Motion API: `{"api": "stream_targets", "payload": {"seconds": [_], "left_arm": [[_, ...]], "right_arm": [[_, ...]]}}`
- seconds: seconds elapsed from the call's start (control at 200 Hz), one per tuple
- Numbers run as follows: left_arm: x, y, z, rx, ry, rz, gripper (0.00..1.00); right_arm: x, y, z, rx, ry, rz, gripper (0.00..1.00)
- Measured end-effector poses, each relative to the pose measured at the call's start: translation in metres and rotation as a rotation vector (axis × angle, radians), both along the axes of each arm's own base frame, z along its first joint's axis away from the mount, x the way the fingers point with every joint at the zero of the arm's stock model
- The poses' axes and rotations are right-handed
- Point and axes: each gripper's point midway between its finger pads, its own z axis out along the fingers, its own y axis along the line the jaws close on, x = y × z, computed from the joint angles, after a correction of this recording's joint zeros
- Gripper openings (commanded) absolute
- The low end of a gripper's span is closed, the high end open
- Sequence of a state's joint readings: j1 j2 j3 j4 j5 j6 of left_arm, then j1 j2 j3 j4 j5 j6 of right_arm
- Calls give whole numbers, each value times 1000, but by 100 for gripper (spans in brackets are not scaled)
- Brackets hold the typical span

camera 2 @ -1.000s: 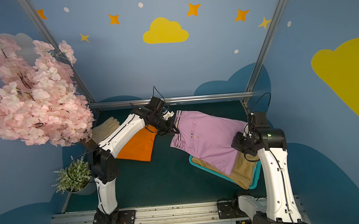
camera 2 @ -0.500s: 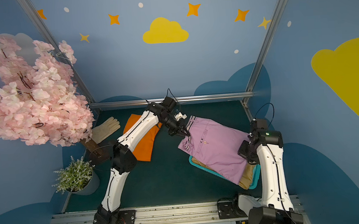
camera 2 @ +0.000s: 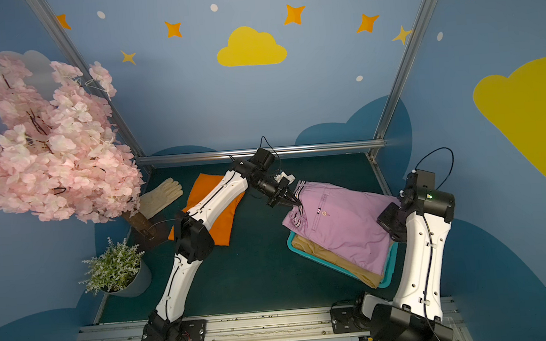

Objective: Put the folded long pants in the basket
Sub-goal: Place the long pant in the basket.

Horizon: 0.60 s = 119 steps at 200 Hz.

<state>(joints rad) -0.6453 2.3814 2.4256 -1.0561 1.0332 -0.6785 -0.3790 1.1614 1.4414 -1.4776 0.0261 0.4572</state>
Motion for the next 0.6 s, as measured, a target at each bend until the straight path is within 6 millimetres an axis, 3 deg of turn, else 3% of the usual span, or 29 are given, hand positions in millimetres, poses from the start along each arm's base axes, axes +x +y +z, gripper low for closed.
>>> {"api": "stream_targets", "payload": {"seconds": [0.085,0.195,0.27,0.375,0.466,0.596], "left_arm": [[-11,-9,5,-16,6,-24,2],[-18,-16,-2,-14,30,-47,2],[-16,-17,-19,8,54,-49,2],[-8,-16,-60,68,104,-40,3],[-1,-13,-89,109,138,-33,13],[7,-10,-96,110,135,-26,12]], "right_arm": [[-7,-4,-6,-43,43,11,0],[-21,-12,-30,-92,147,19,0],[-30,-13,-48,-94,208,25,0],[-31,-13,-57,-85,231,31,0],[-28,-15,-56,-91,217,32,0],[-26,-14,-60,-87,210,37,0]]}}
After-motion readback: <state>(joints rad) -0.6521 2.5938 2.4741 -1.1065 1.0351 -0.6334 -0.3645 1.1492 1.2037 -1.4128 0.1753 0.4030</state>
